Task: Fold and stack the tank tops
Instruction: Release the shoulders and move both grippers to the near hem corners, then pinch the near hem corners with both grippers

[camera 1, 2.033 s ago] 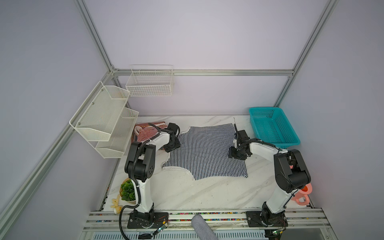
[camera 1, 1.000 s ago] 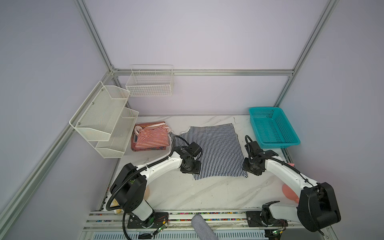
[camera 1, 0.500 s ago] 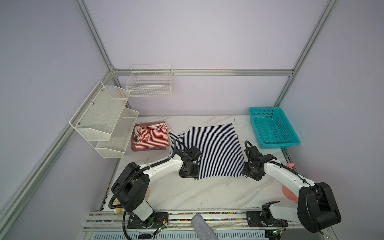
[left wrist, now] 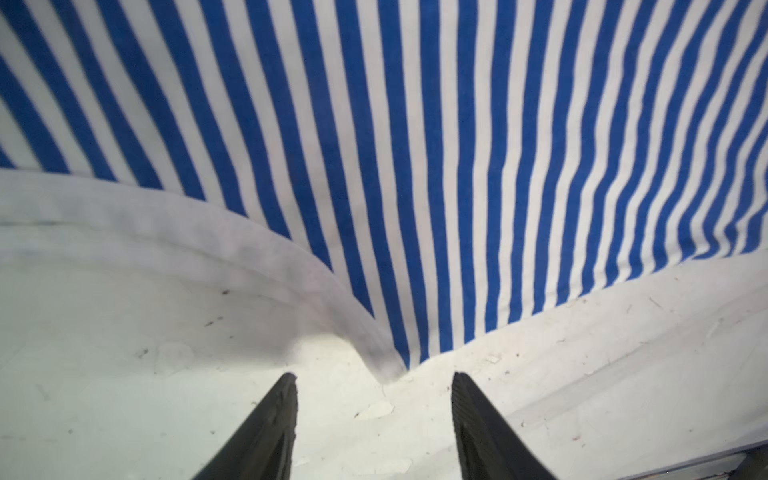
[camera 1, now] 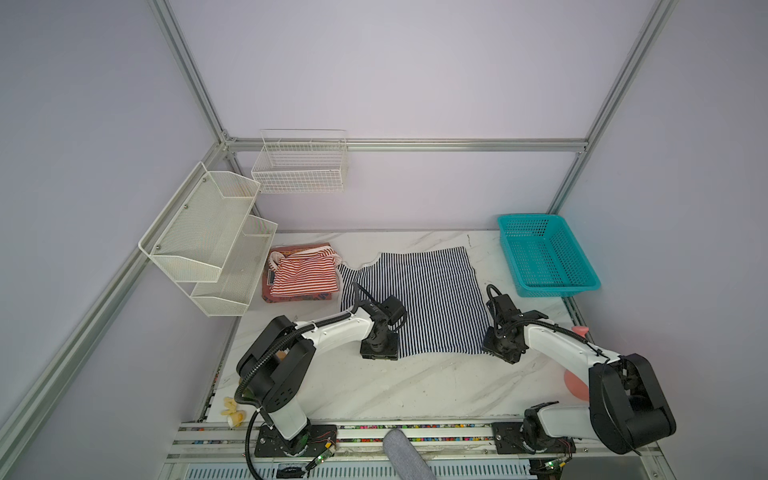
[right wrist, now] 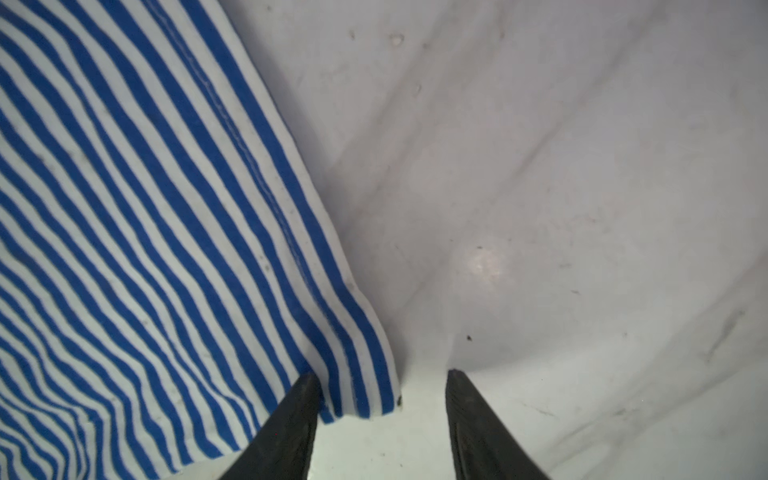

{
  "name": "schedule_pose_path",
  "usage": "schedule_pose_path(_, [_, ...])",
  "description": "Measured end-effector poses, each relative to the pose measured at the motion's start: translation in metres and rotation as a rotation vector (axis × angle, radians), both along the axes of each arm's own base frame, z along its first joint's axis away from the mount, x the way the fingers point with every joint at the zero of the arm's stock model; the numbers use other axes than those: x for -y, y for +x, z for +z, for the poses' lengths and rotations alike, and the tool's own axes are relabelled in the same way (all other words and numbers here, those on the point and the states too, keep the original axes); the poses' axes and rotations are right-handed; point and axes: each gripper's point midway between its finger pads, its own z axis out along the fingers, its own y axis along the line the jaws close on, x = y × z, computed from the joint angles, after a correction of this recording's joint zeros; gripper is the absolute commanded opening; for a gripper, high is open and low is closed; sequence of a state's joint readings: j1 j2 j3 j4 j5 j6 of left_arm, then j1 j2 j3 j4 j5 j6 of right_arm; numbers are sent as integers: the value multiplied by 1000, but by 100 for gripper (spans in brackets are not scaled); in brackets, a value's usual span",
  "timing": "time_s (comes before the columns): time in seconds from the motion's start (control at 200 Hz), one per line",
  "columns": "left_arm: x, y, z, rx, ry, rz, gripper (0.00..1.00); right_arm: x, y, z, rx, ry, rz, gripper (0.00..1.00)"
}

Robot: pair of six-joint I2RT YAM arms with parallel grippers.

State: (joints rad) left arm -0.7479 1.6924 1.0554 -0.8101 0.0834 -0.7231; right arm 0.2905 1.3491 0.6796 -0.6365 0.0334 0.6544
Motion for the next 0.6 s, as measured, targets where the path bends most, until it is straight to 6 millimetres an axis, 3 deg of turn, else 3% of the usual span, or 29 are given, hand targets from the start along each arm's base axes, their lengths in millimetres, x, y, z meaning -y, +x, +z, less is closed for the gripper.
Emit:
schedule_pose_path(0.32, [1,1,-9,-15,9,16,49,-1,3,-6,-4,1,1,46])
schedule_pose_path(0.6, [1,1,-10,-17,12,25,24,-1,4,-6,-1,0,-1,26])
